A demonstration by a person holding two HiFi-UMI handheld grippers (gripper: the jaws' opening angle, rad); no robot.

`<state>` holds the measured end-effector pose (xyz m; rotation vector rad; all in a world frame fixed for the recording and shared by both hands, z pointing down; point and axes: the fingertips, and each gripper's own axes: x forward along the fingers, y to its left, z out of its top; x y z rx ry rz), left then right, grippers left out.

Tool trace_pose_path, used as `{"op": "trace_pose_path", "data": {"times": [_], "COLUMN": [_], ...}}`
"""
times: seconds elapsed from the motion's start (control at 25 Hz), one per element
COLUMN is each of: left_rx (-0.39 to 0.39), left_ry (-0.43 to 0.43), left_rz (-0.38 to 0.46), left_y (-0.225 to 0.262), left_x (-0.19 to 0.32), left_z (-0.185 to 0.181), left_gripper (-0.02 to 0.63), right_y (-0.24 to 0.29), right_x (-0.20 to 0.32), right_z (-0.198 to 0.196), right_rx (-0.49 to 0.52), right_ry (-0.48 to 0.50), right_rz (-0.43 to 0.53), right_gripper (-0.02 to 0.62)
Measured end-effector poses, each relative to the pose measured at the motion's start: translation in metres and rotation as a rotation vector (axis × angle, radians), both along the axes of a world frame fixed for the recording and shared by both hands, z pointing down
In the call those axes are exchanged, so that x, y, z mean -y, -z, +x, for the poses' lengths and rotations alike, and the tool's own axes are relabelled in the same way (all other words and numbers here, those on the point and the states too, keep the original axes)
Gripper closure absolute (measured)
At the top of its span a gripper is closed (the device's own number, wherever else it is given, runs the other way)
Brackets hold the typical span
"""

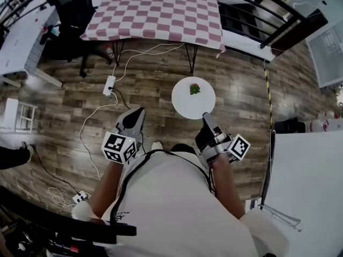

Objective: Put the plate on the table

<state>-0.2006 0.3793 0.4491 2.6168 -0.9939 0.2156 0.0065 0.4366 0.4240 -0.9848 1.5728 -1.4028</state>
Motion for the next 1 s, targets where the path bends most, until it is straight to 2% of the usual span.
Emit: {"op": "trace_pose_path", "data": {"times": [0.48,1.0], "left_rx": [-0.003,0.01], "left_ry": [0.065,0.082], "left_rz": [-0.023,-0.041], "left_y": [-0.016,-0.024], "left_x": [-0.007,0.009], "left_z": [-0.049,-0.049], "left_gripper": [0.598,0.598], "right_y": [0.002,-0.007], "right_x": [0.006,0.029], "right_z": [-0.024,-0.025], "right_rx": [-0.02,0.004], "right_ry": [0.023,0.038], "right_rz": [0.007,-0.008], "right_gripper": [0.572,0.572]}}
